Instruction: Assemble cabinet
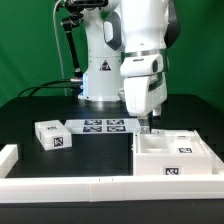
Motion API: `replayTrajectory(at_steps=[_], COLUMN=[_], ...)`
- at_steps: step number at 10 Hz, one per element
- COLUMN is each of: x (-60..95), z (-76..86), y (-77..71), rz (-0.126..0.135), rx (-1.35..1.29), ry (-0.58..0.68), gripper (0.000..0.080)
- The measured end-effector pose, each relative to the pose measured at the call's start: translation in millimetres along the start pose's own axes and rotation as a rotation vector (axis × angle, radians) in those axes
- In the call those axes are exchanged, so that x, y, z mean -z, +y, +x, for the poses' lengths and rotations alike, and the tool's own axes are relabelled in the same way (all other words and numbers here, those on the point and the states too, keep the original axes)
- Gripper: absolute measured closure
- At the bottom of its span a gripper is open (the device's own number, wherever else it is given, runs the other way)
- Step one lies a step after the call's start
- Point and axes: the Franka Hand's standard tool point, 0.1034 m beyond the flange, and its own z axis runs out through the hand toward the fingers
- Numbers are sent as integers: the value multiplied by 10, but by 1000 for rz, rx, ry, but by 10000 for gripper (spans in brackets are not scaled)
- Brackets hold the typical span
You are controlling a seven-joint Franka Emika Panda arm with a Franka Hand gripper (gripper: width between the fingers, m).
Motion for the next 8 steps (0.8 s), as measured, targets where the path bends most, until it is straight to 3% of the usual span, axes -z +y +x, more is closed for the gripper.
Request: replayTrajectory(at_steps=[6, 8], x=[-179, -180], z=[-40, -29], y=[-121, -108], rz=[33, 32], rx=[-5, -5], ry=[-3, -2], gripper=[3, 252])
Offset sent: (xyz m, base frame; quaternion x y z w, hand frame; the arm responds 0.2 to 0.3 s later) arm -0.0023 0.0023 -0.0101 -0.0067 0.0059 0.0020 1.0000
